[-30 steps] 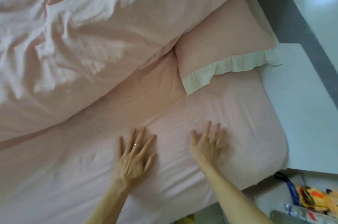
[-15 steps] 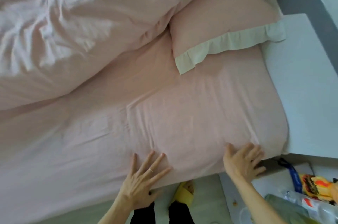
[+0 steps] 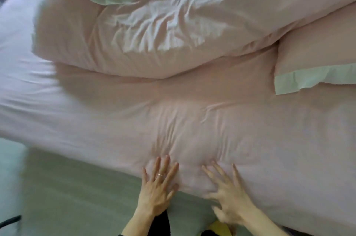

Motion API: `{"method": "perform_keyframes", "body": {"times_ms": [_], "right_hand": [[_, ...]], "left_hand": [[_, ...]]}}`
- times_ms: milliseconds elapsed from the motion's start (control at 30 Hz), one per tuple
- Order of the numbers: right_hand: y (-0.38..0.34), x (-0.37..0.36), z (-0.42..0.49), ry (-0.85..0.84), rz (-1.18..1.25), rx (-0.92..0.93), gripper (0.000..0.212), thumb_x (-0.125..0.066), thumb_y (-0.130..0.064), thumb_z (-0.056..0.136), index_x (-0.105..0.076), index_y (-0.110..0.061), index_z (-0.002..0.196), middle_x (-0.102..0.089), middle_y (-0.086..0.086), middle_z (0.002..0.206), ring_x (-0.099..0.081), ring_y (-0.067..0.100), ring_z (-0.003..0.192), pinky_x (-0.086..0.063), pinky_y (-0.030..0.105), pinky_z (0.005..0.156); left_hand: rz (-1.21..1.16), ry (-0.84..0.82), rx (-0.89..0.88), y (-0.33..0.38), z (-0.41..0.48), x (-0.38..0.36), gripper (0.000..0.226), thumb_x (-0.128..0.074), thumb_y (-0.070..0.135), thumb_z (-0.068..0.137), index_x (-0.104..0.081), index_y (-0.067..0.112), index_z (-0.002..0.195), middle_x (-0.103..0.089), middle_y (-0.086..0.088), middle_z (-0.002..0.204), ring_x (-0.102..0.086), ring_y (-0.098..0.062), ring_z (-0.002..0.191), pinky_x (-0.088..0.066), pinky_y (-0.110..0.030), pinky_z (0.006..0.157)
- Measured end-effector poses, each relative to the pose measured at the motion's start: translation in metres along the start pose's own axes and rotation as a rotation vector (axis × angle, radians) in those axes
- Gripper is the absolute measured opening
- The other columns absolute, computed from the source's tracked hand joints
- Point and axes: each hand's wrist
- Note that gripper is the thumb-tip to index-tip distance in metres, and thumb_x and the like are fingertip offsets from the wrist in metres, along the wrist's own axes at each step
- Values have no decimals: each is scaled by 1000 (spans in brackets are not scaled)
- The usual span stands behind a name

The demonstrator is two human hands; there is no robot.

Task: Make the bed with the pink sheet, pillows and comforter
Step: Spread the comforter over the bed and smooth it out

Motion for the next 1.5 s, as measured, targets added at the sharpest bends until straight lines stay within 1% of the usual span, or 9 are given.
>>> {"method": "perform_keyframes", "body": {"times_ms": [167,433,600,700,800,900,1067,1267,1500], "right_hand": [[-12,74,107,267,235,-81,42,-63,-51,66,-73,-39,106,-55,5,141,-44,27,133,-43,58,100],[-92,105,297,-19,213,-346,74,-34,-81,81,3,-65,144,25,-6,162,20,34,149,0,71,110],[-212,35,302,-98,-84,422,45,-59,-62,58,-69,-52,101,-55,-13,142,-25,12,147,-23,61,105],[-250,66,350,129,295,330,22,-63,-55,68,-74,-36,72,-71,-18,79,-63,-1,86,-56,33,72],[-251,121,419,333,353,69,39,-48,-60,81,-74,-34,95,-70,-6,100,-65,18,94,-55,34,75],[-242,142,470,91,132,-192,65,-36,-75,85,-29,-53,145,-14,3,163,-16,33,148,-25,55,113],[-286,118,461,-328,-249,207,73,-42,-55,90,3,-58,147,43,-5,150,45,46,132,13,83,95],[-322,149,524,12,70,461,32,-53,-34,79,-74,-32,104,-65,-4,123,-58,24,116,-49,47,95],[-324,212,694,96,136,28,63,-53,-58,90,-38,-36,147,-31,2,157,-32,27,143,-29,40,117]], "left_hand": [[-84,96,71,-97,5,38,49,-45,43,88,-43,32,136,-40,2,141,-55,-26,123,-33,-43,105],[-305,123,559,-279,52,73,58,-9,67,93,22,56,140,26,13,157,23,-21,146,-2,-65,114],[-220,70,470,-342,-27,40,55,-29,62,95,-12,55,146,-3,11,162,-3,-26,150,-30,-61,105],[-169,189,469,-382,-23,58,34,-38,51,89,-50,30,112,-62,-4,104,-62,-30,96,-47,-40,77],[-229,255,572,-420,0,76,40,-40,49,84,-53,21,110,-62,-8,104,-62,-31,94,-48,-42,79],[-286,226,550,-450,16,73,61,-34,55,92,-21,38,149,-19,-9,159,-23,-37,143,-25,-59,111],[-363,206,675,-490,1,30,63,-5,72,88,25,54,141,37,17,152,29,-25,143,1,-67,111],[-594,362,970,-546,-4,36,65,-22,62,95,15,49,147,17,3,162,14,-26,148,1,-62,116],[-417,609,765,-640,58,96,63,-18,59,91,6,50,149,15,11,161,14,-21,148,14,-56,112]]}}
Point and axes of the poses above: each hand's wrist, its own z-axis towards the middle knuckle, its own x-axis out of the back of the hand, y = z × x
